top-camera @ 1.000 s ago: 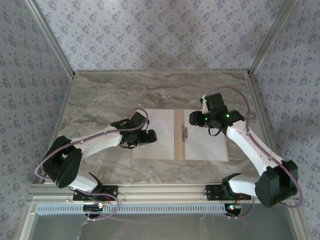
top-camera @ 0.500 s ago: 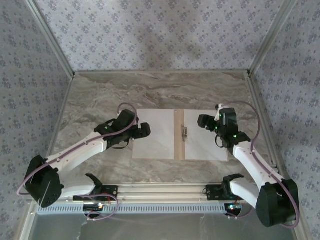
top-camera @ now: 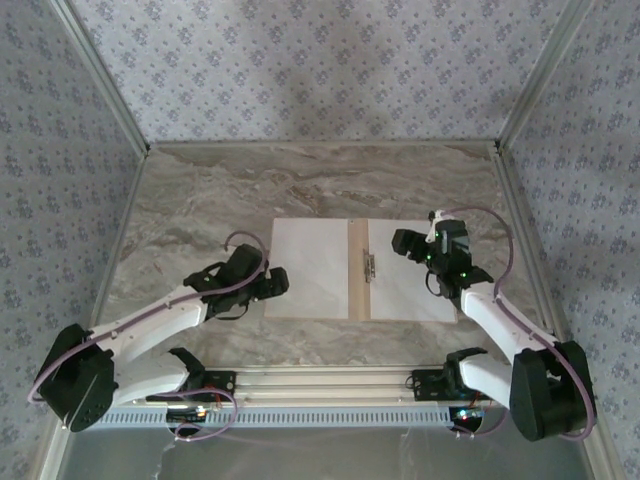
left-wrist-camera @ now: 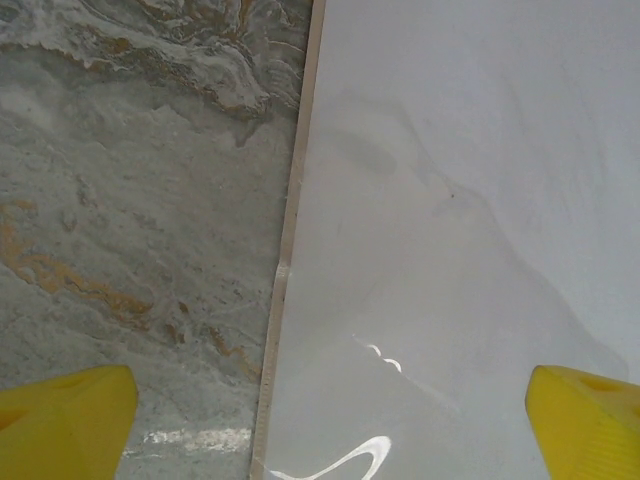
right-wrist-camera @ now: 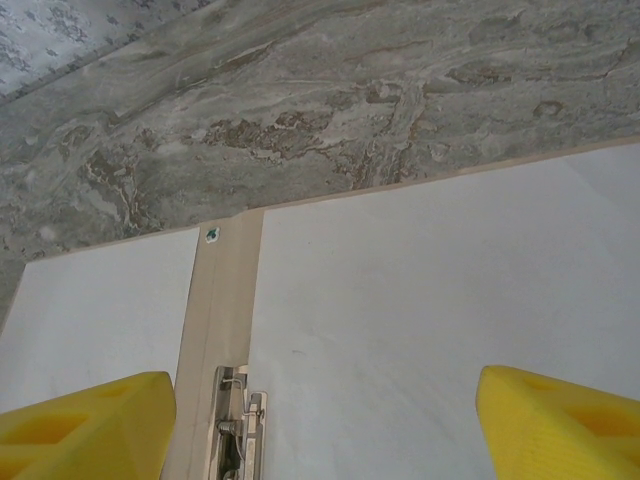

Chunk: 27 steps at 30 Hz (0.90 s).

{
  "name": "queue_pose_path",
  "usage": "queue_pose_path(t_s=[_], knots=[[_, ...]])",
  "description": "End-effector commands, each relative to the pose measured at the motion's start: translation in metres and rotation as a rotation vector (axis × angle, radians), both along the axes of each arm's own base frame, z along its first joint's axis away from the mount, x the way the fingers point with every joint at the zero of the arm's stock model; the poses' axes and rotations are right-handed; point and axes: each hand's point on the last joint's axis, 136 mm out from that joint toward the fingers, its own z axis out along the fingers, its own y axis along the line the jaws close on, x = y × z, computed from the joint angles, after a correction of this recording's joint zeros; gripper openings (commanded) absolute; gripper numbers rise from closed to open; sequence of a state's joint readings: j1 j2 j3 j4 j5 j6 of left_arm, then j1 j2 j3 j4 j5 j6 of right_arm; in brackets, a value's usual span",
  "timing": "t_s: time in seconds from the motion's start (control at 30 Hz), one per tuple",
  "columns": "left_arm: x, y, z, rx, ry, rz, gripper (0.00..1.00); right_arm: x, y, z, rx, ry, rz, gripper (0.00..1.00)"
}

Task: Put the files into the folder

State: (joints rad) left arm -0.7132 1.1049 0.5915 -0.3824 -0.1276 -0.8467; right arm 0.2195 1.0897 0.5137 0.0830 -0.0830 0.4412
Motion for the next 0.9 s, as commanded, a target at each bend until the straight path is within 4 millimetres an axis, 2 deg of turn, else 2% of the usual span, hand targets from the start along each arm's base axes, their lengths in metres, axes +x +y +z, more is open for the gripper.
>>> queue_pose_path(t_s=[0.0, 0.27, 0.43, 0.63, 0.87], knots=[[0.001, -0.007, 0.007, -0.073, -0.016, -0.003, 1.0, 0.004, 0.008, 0.006, 0.022, -0.019, 0.015, 0.8], [-0.016, -0.012, -0.019, -0.078, 0.127, -0.032, 0.97, 0.006, 0.021, 0.005, 0.014, -0.018, 0.054, 0.8], [-0.025, -0.004, -0.033, -0.047, 0.192, 0.009, 0.91, 0.007, 0.028, 0.002, 0.017, -0.006, 0.077, 0.81], [-0.035, -0.002, -0.037, -0.082, 0.234, 0.034, 0.83, 0.01, 0.032, -0.008, 0.021, 0.032, 0.074, 0.81], [-0.047, 0.0, -0.044, -0.122, 0.286, 0.053, 0.72, 0.014, 0.046, -0.012, 0.029, 0.055, 0.114, 0.81]])
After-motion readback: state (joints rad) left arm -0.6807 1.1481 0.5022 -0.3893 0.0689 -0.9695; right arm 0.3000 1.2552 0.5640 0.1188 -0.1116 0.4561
